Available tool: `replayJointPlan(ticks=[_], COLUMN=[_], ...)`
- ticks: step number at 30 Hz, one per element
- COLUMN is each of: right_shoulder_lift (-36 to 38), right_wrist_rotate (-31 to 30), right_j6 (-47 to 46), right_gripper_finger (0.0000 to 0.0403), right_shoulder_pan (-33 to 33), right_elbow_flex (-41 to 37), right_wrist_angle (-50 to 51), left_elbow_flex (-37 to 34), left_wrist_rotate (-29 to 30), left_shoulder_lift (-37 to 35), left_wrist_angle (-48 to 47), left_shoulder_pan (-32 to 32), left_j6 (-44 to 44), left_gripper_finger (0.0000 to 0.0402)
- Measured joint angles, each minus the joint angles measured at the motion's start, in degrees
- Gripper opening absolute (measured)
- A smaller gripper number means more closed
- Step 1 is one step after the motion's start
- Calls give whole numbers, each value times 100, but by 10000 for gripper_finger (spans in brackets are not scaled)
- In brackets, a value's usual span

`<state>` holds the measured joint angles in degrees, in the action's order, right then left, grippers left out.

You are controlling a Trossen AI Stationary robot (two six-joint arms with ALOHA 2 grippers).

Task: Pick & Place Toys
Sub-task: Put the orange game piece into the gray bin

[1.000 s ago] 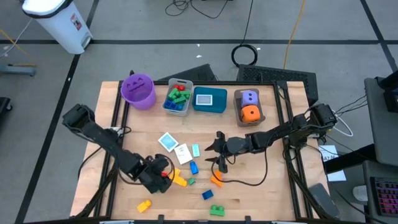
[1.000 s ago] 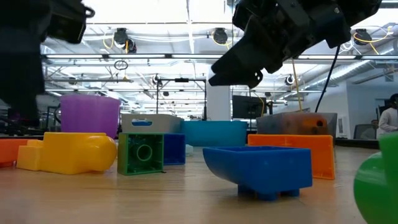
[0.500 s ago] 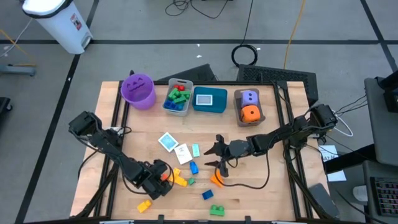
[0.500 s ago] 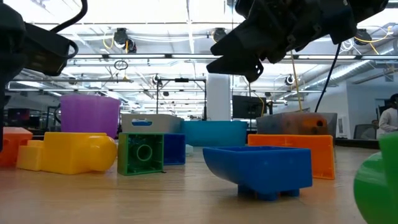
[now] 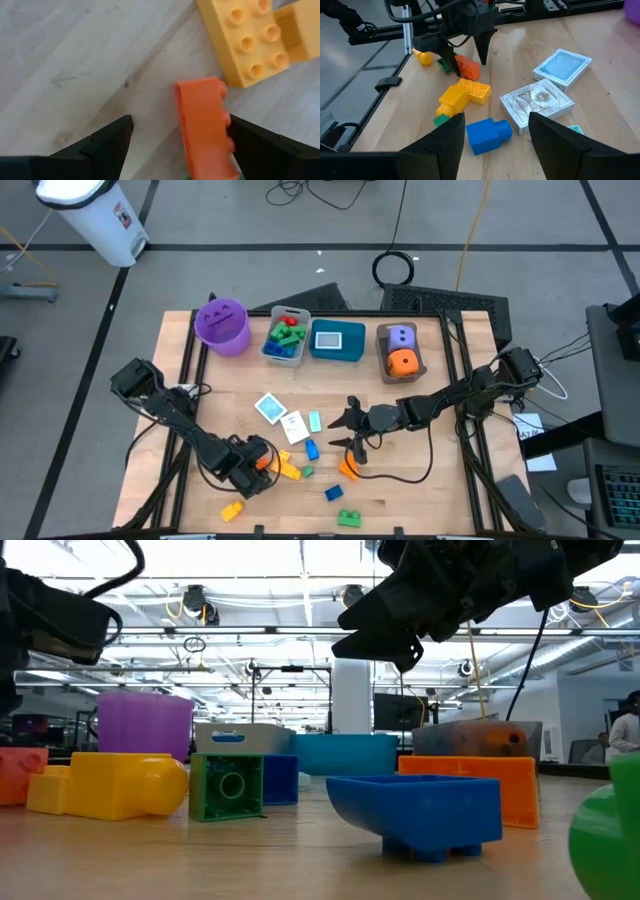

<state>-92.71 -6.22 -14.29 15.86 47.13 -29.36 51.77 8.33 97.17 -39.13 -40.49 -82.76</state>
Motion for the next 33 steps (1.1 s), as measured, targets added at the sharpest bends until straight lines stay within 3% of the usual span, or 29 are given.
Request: replayJointPlan(ticks=[6, 9, 13, 18, 26, 33], right_shoulder_lift=[0, 0, 0, 0, 0, 0], right_wrist_rotate=[0, 0, 0, -2, -1, -10], right_j6=[18, 18, 20, 43, 43, 64], right_gripper_finger=[210, 210, 210, 210, 210, 210], right_shoulder_pan=[0, 0, 0, 0, 0, -6], right_elbow_flex=[0, 0, 0, 0, 0, 0], right_wrist_angle=[-37, -42, -46, -72, -83, -129], left_elbow_flex=[-3, -7, -17, -46, 10, 360], left_wrist_rotate=[-228, -281, -322, -91, 480, 1418], left_shoulder_lift=[-2, -2, -60, -394, -1667, -2522], left_wrist_angle=[-78, -115, -173, -448, -1030, -1030], left_shoulder_pan=[174, 267, 435, 985, 2098, 3371], left_j6=[435, 810, 1966, 2844, 3783, 5157], left_gripper_finger=[284, 238, 170, 97, 99, 138])
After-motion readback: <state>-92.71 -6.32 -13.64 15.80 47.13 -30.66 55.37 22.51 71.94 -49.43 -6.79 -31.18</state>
